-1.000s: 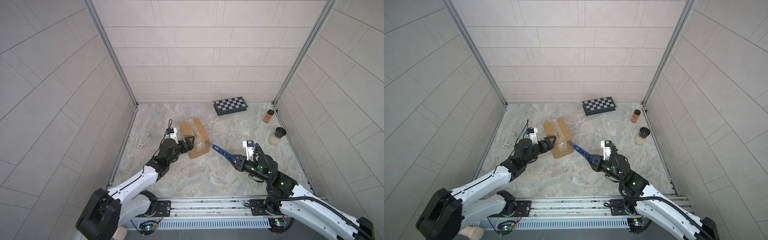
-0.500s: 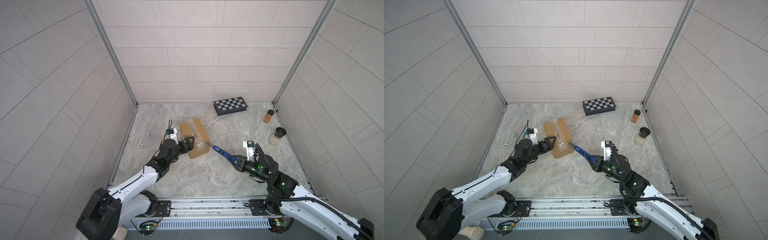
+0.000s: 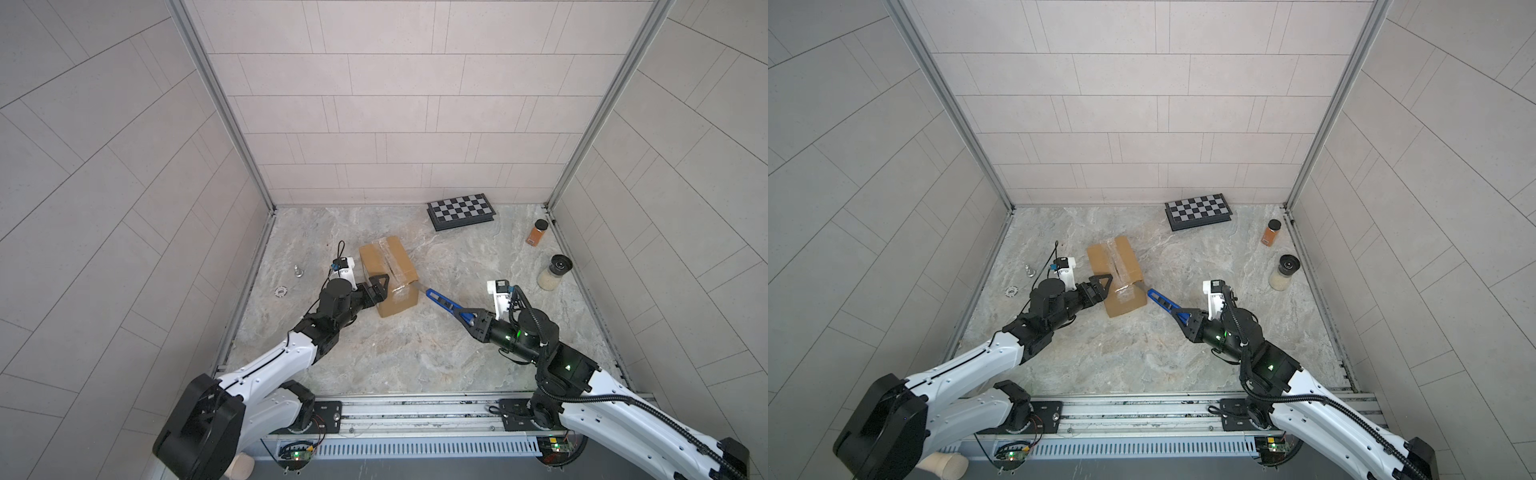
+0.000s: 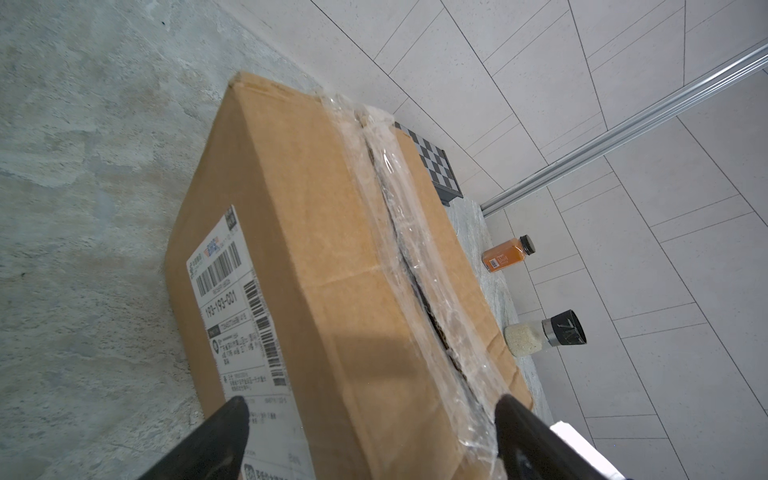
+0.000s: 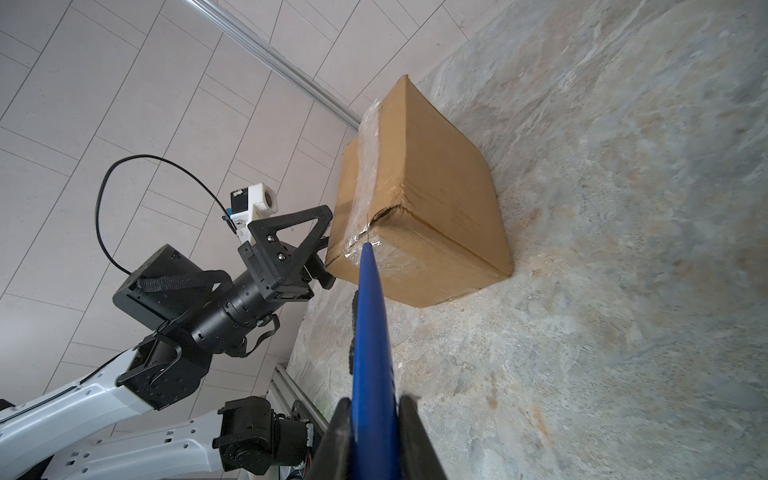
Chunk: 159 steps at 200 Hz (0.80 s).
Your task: Unpack the express box
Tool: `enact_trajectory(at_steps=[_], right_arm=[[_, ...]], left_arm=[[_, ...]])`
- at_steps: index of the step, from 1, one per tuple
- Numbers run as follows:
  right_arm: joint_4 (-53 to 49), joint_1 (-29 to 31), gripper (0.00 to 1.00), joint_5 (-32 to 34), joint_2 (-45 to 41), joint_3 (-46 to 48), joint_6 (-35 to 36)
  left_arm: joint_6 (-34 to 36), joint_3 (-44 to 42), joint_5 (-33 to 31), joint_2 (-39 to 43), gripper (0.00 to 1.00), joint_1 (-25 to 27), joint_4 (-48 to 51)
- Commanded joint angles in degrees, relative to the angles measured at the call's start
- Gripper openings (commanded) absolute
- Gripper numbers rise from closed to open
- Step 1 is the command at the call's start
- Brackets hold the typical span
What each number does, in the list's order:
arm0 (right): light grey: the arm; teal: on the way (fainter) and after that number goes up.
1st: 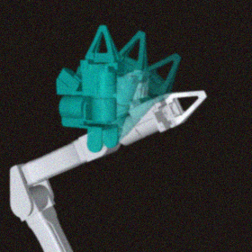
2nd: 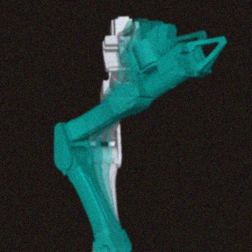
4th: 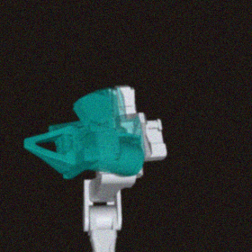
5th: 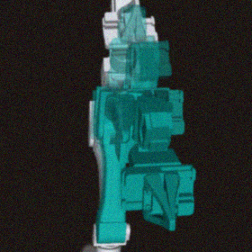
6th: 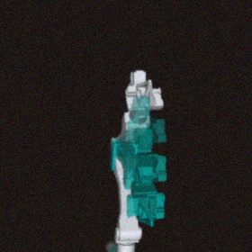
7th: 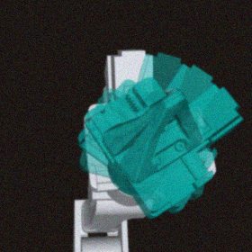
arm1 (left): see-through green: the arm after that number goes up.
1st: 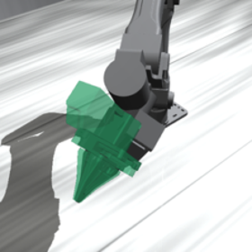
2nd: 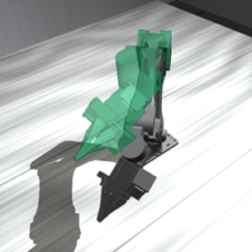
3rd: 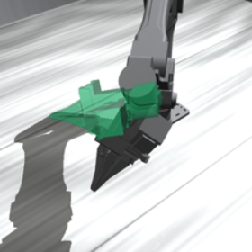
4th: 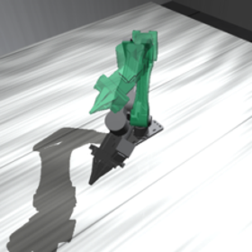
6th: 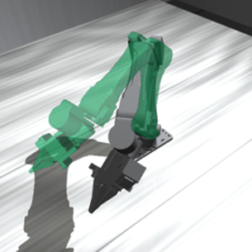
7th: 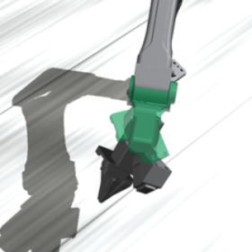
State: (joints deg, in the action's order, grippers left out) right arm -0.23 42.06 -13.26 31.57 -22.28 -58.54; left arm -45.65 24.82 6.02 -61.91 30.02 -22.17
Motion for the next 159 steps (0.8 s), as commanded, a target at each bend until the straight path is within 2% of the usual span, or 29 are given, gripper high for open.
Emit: enact_trajectory(at_steps=[1, 108, 159], right_arm=[[2.5, 0.0, 0.0, 0.5, 0.1, -1.2, -0.4], [6.8, 0.1, 0.0, 0.9, 2.6, -0.2, -1.7], [3.4, 0.0, 0.0, 1.6, 0.4, 0.3, -1.5]], left_arm=[[-0.2, -0.5, 0.1, -0.1, 0.95, 0.1, -1.5], [-1.1, -0.5, 1.3, -1.9, 0.95, 0.1, -4.1], [-1.1, -0.5, 1.2, -2.1, 0.95, 0.2, -4.2]])
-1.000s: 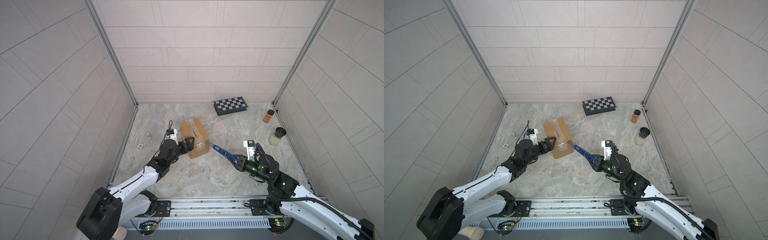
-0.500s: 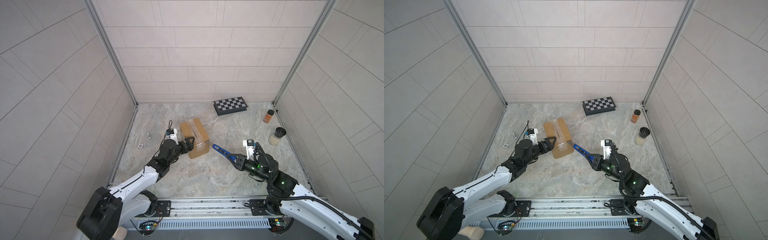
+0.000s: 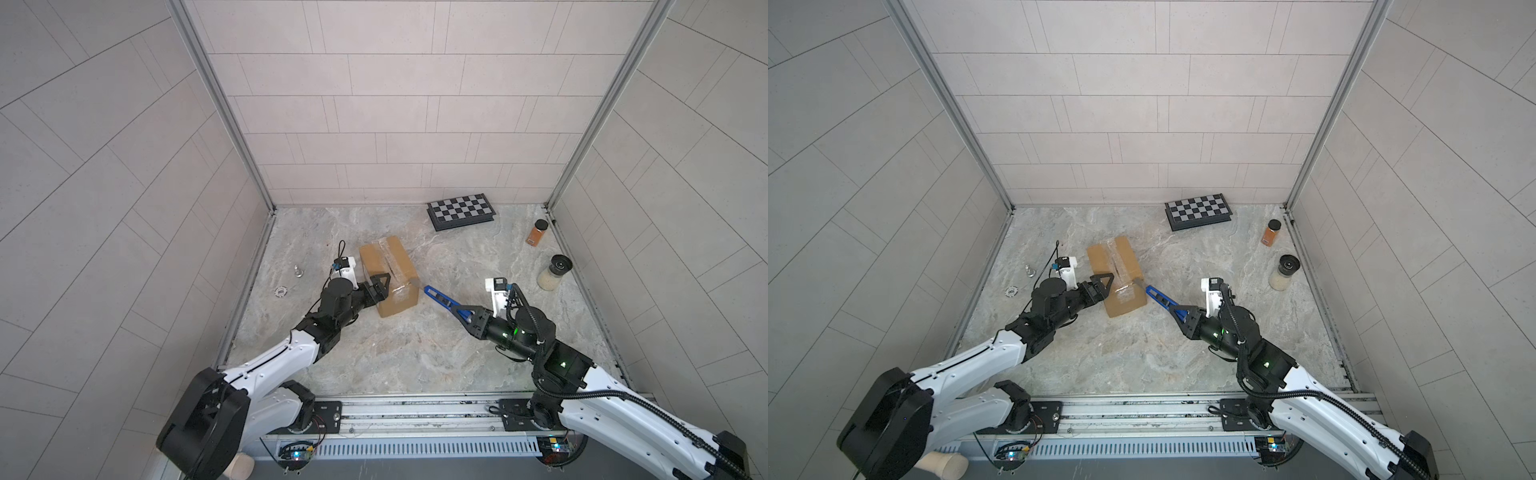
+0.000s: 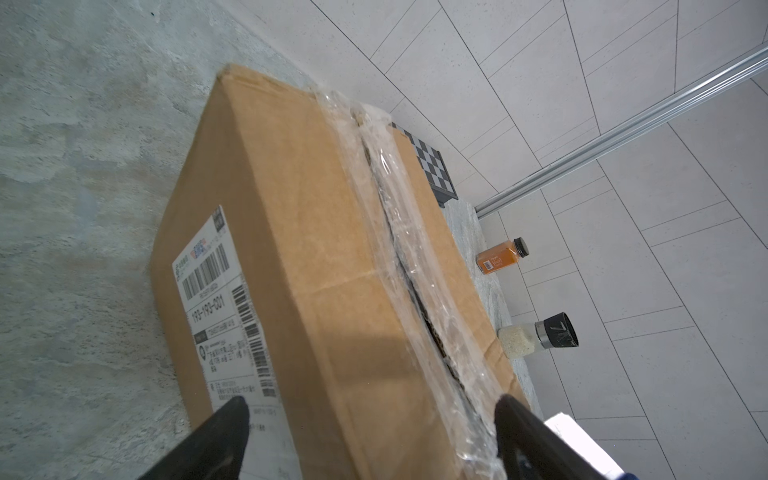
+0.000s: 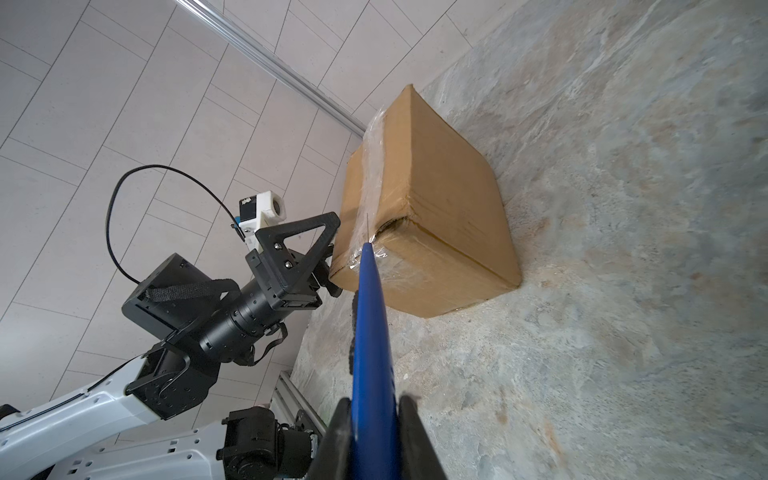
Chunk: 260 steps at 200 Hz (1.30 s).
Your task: Unpack the express box
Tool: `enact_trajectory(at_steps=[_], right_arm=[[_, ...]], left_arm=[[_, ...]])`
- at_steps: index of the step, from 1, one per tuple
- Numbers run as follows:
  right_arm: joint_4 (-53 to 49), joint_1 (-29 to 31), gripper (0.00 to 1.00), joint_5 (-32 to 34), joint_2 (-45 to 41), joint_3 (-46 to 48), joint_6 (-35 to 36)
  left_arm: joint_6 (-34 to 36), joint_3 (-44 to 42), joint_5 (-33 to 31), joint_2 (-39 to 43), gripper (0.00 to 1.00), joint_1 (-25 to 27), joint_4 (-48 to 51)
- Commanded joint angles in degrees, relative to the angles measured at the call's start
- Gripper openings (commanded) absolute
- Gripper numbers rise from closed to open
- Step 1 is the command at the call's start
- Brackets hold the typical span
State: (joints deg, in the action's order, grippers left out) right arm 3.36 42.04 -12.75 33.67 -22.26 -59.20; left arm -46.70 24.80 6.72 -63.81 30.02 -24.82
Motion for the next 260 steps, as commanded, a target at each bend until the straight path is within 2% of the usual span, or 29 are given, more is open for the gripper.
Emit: enact_trajectory(at_steps=[1, 118, 145, 180, 213, 260], right_arm=[[-0.2, 0.1, 0.0, 1.1, -1.7, 0.2, -0.8], [1.2, 0.1, 0.0, 0.2, -0.7, 1.5, -1.8], [-4.1, -0.5, 0.0, 4.1, -3.6, -0.8, 1.7], [-6.6, -4.4, 0.0, 8.9, -3.1, -4.1, 3.6], [-3.8, -7.9, 0.0, 8.5, 3.2, -6.1, 4.4], [7.7, -8.2, 0.0, -2.8, 19.1, -9.6, 4.3]], left_arm=[[-0.1, -0.5, 0.5, -0.2, 0.95, 0.2, -1.5], [-0.4, -0.5, 0.5, -0.6, 0.95, 0.2, -2.2], [0.4, 0.4, -0.7, 0.2, 0.96, -0.5, 0.1], [0.7, 1.9, -0.1, -0.8, 0.96, -0.8, -0.1], [-0.2, 2.5, 1.4, -3.4, 0.95, -0.8, -2.9], [-1.3, 4.7, 3.2, -7.0, 0.95, -0.2, -5.1]])
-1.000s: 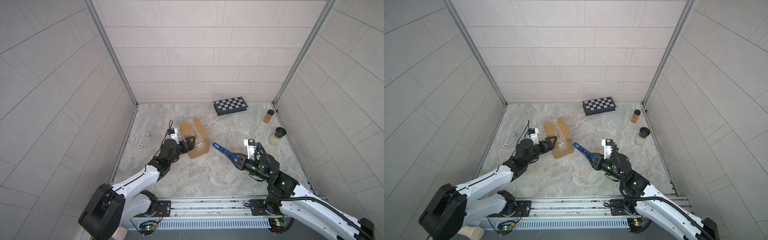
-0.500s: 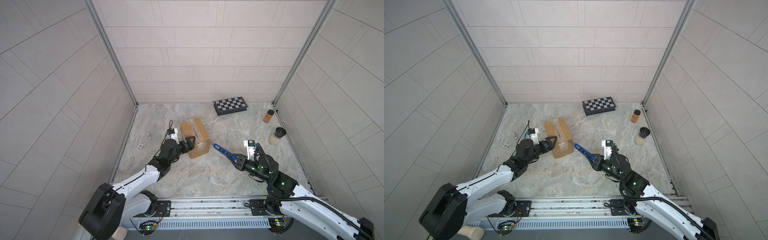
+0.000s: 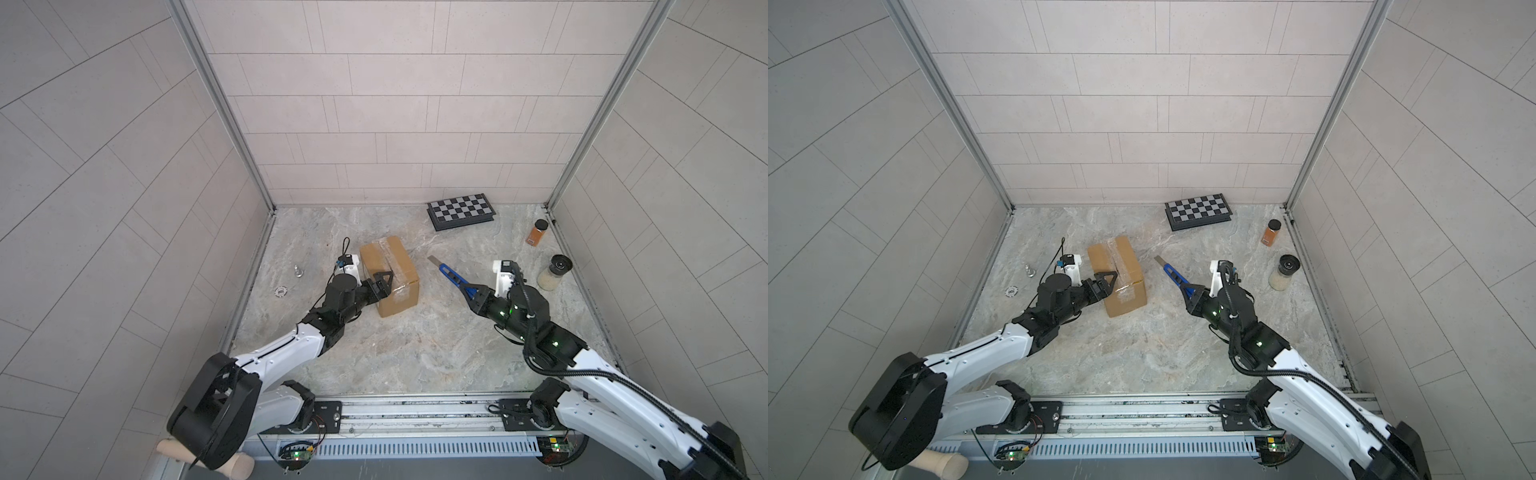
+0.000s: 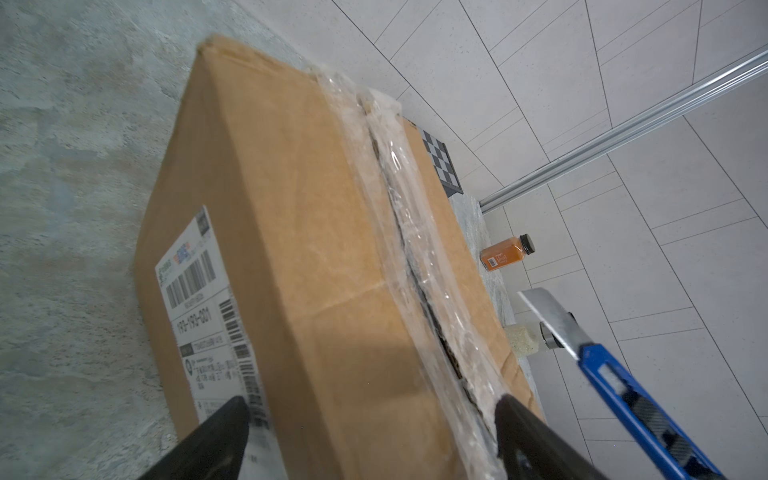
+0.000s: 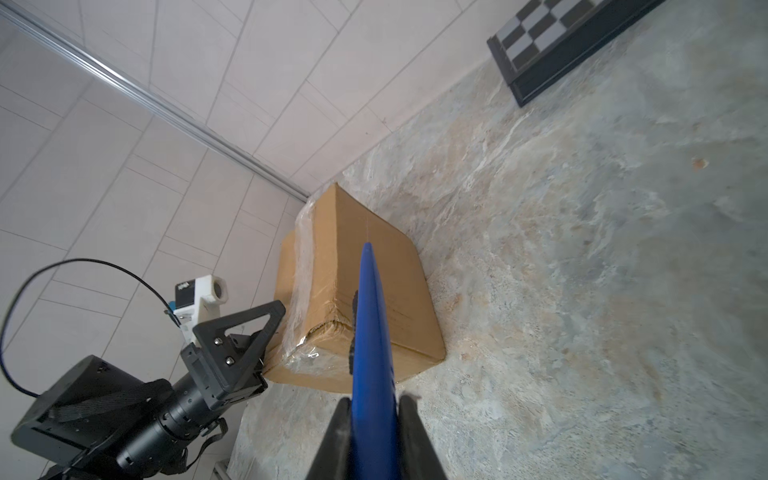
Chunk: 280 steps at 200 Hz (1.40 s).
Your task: Unpack the express box
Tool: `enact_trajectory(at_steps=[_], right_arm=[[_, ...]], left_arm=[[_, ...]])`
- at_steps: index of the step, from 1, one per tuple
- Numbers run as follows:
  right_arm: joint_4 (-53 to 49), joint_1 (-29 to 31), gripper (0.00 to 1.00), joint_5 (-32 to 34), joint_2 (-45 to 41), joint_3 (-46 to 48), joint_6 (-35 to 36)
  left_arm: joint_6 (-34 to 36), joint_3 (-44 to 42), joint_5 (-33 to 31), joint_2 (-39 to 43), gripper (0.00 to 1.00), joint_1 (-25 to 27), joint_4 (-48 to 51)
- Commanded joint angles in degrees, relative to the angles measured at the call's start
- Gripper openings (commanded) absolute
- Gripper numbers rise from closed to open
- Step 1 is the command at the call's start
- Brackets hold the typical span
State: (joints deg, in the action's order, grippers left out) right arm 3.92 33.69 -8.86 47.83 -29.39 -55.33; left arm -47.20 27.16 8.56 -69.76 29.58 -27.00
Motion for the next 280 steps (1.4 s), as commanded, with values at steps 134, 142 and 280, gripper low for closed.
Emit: enact_trajectory(at_steps=[134, 142, 280], right_arm=[[-2.4, 6.1, 0.0, -8.8, -3.7, 1.7, -3.2], [-3.7, 6.8, 0.0, -7.9, -4.9, 2.0, -3.6], [-19.9, 12.8, 0.0, 4.0, -17.8, 2.7, -7.4]], left_arm=[[-8.7, -7.5, -8.2, 13.2, 0.95, 13.0, 3.3], [-8.9, -7.8, -8.7, 15.0, 0.95, 13.4, 4.8], [-11.2, -12.3, -11.9, 24.1, 0.95, 14.9, 11.0]])
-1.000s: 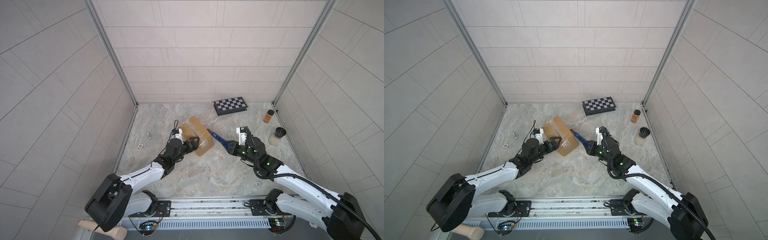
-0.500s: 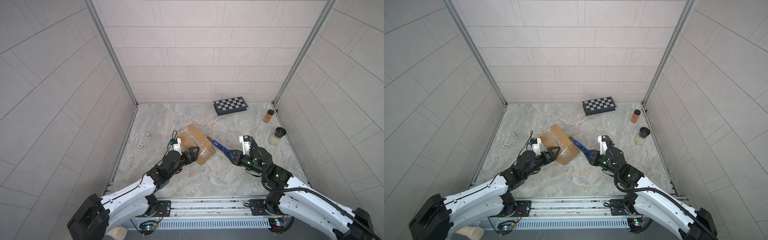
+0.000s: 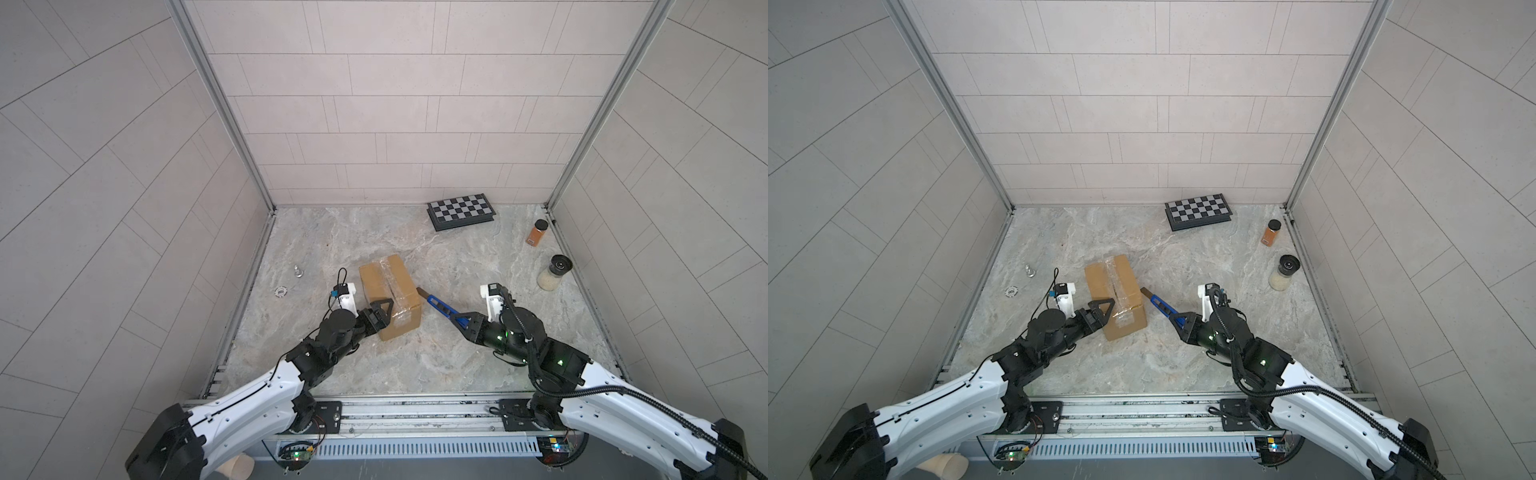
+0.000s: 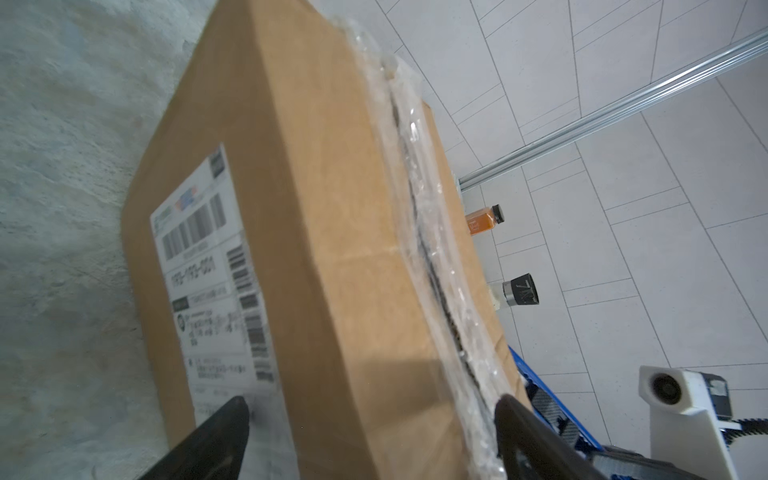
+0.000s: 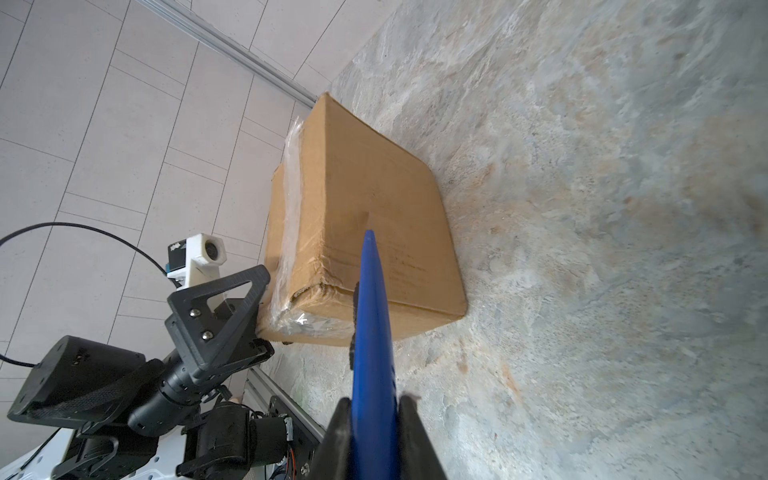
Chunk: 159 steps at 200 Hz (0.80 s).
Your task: Unpack the express box
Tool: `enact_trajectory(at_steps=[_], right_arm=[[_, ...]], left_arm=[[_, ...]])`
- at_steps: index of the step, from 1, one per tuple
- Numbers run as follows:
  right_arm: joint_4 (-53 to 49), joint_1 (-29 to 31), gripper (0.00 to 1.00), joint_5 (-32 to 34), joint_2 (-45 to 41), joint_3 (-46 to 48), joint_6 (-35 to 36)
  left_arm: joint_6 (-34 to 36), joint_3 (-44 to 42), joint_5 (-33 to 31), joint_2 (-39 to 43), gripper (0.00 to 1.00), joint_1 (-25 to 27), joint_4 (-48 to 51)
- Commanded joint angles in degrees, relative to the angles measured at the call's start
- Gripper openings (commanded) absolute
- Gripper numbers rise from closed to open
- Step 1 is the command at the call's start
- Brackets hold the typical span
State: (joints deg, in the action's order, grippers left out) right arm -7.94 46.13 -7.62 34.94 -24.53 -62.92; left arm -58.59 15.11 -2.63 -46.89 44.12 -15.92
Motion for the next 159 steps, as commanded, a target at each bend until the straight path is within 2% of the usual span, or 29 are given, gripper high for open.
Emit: enact_trajectory(at_steps=[1, 55, 88, 124, 159], right_arm=[[-8.2, 0.4, 0.0, 2.8, -5.1, -2.2, 0.2], [-21.3, 0.5, 0.0, 1.3, -16.3, -6.4, 3.5], [-19.1, 0.5, 0.0, -4.3, -16.6, -8.1, 5.3], [-15.8, 0.9, 0.0, -9.1, -16.3, -6.7, 3.4], [-13.8, 2.8, 0.0, -9.7, -16.8, -4.9, 2.0]], left_arm=[[0.2, -0.2, -0.8, 1.3, 0.96, 0.4, 0.1], [2.0, 0.9, -2.4, 4.6, 0.97, 0.3, 3.6], [4.7, 2.7, -2.6, 4.9, 0.97, -0.8, 5.5], [5.5, 3.3, 1.9, 4.3, 0.97, -5.5, 2.9], [6.7, 4.1, 3.2, 3.0, 0.97, -7.3, 2.0]])
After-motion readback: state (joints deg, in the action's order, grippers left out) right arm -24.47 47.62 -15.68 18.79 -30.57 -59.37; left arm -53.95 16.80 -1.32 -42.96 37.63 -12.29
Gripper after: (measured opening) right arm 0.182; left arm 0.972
